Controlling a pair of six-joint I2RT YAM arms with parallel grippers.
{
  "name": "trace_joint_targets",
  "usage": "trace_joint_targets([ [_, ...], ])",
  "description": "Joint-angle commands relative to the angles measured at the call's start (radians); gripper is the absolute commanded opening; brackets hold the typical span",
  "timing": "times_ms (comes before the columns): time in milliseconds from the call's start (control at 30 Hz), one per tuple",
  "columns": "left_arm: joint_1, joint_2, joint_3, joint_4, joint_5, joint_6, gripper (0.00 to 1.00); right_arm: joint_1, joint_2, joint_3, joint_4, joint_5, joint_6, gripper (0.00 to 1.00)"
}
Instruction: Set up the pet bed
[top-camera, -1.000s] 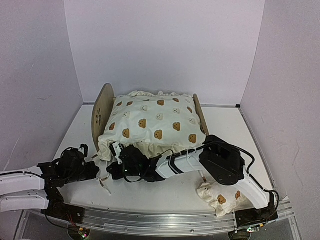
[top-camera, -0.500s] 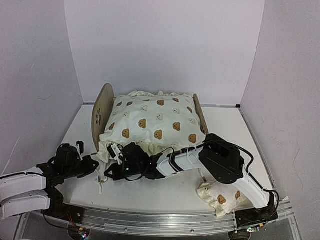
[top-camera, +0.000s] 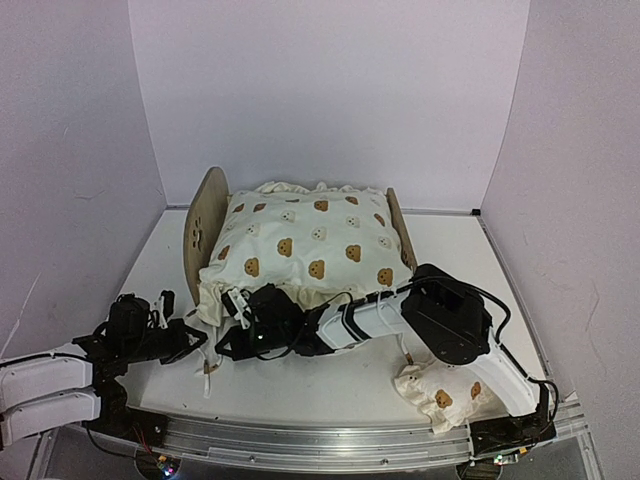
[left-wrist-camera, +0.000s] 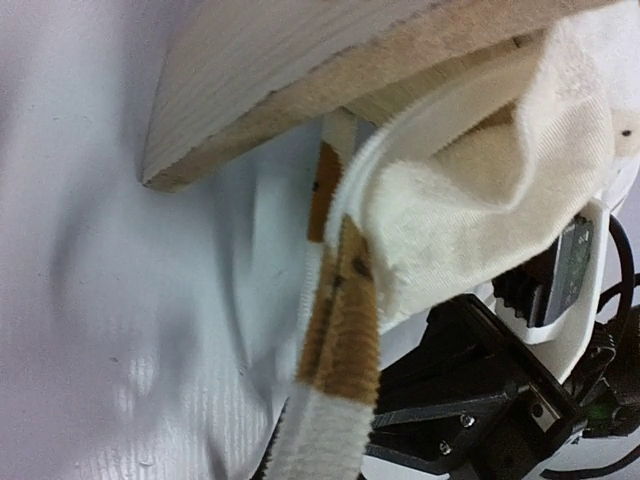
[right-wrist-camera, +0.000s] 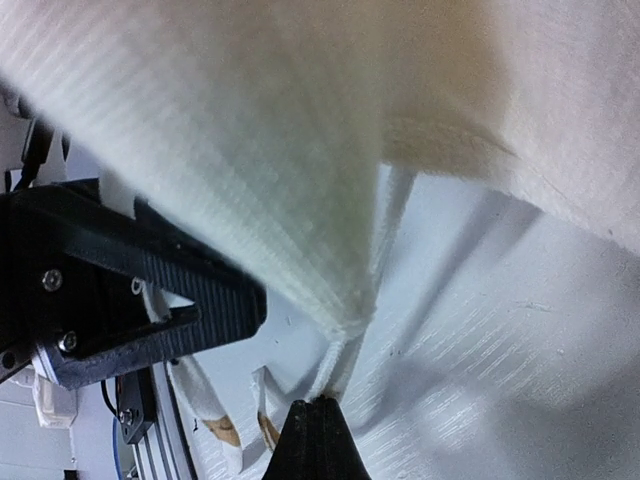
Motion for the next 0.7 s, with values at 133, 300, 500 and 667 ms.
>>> trace_joint_targets([
  [133,0.005,0.002,0.011,0.051,0.088,-0.026,0.00,0.016,0.008,0.072,-0.016,-0.040,0.057,0.00],
  [300,0.005,0.011,0.024,0.038,0.082,-0.016,0.00,0.023,-0.013,0.047,-0.033,-0.003,0.049,0.00],
  [500,0.005,0.007,-0.015,0.045,0.010,-0.019,0.00,0.005,-0.115,-0.041,-0.033,-0.049,0.122,0.00],
  [667,0.005,0.015,-0.024,0.065,-0.032,0.042,0.00,0.002,-0.187,-0.108,0.117,-0.042,0.263,0.00],
])
